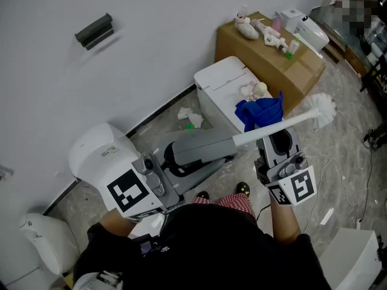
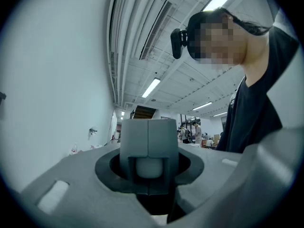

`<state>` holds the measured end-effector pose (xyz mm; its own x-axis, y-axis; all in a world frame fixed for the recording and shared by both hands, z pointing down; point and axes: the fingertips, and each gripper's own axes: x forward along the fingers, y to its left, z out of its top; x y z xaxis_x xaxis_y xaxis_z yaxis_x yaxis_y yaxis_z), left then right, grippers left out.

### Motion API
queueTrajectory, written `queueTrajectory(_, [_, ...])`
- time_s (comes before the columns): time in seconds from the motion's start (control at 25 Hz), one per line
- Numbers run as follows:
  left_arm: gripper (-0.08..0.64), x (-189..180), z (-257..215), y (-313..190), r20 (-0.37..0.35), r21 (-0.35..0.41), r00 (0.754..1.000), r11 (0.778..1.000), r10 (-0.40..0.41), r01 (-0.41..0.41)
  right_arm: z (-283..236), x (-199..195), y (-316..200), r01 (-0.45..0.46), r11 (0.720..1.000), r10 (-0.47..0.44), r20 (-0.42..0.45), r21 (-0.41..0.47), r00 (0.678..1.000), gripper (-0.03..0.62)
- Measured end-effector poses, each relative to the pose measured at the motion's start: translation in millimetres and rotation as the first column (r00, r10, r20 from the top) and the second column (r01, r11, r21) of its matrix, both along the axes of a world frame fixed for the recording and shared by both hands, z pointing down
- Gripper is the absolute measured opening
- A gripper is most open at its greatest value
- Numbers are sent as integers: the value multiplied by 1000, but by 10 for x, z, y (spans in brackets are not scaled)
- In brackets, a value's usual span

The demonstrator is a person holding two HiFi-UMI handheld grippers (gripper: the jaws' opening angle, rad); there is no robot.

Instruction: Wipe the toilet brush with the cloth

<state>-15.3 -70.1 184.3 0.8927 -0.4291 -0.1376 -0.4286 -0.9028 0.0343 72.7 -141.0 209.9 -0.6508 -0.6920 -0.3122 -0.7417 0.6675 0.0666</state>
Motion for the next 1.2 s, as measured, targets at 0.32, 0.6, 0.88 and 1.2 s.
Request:
queueTrajectory(0.32, [164,0,-7,0,-2,3,1000,1000,0,0,-14,129,-45,-39,999,39,0,-3,999,72])
queueTrajectory(0.6, [164,2,-17,5,-4,3,1000,1000,5,-5,-35,256,-78,-71,997,71,19,-7,997,71])
queueTrajectory(0.88, [164,5,-1,7,4,-13,1000,1000,3,-3,-35,390,-114,-102,995,103,43,-18,994,71])
queueTrajectory(1.2, [164,5,2,18,8,-23,1000,1000,-6,6,-48,532,-151,-128,991,130,76,-32,989,71])
